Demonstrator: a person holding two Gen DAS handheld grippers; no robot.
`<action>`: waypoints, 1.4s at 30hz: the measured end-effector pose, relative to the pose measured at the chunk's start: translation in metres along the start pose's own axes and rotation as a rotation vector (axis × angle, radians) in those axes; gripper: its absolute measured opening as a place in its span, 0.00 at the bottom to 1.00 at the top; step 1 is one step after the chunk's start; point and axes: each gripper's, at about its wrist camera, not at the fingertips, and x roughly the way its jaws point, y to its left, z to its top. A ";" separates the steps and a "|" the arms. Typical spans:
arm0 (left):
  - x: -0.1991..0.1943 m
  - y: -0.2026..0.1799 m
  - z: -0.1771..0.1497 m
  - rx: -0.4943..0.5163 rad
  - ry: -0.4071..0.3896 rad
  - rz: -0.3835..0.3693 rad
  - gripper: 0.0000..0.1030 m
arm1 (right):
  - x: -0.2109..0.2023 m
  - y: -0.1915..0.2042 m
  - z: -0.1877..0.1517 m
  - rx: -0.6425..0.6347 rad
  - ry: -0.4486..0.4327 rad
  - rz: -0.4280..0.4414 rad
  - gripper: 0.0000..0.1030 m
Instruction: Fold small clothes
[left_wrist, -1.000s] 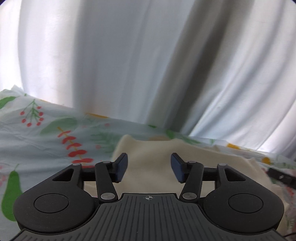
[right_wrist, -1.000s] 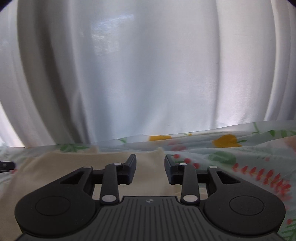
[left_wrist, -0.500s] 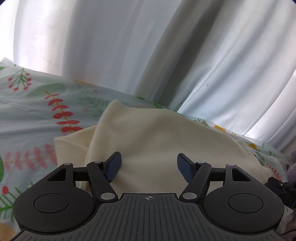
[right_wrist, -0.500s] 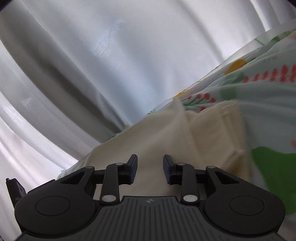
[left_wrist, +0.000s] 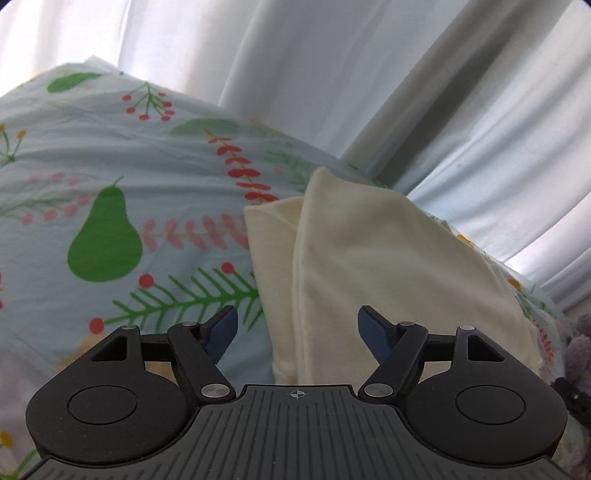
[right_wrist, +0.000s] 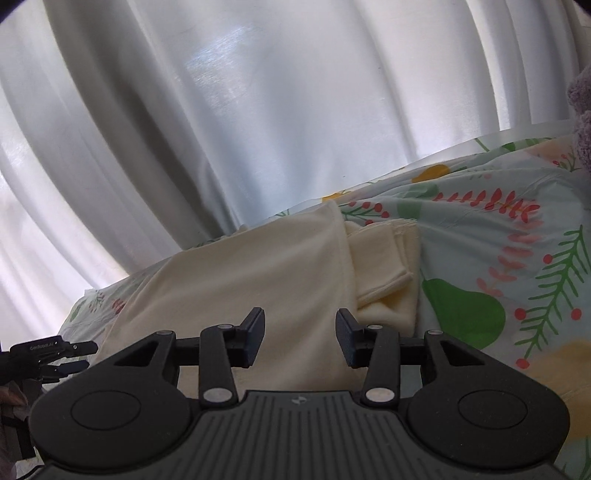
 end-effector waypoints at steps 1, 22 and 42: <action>0.002 0.002 0.000 -0.019 0.017 -0.029 0.74 | 0.003 0.011 -0.002 -0.044 0.009 -0.008 0.41; 0.016 0.006 0.017 -0.137 0.037 -0.184 0.16 | 0.029 0.049 -0.020 -0.306 0.089 -0.277 0.28; 0.063 -0.142 -0.019 0.179 0.101 -0.318 0.19 | 0.023 0.040 -0.016 -0.241 0.059 -0.291 0.28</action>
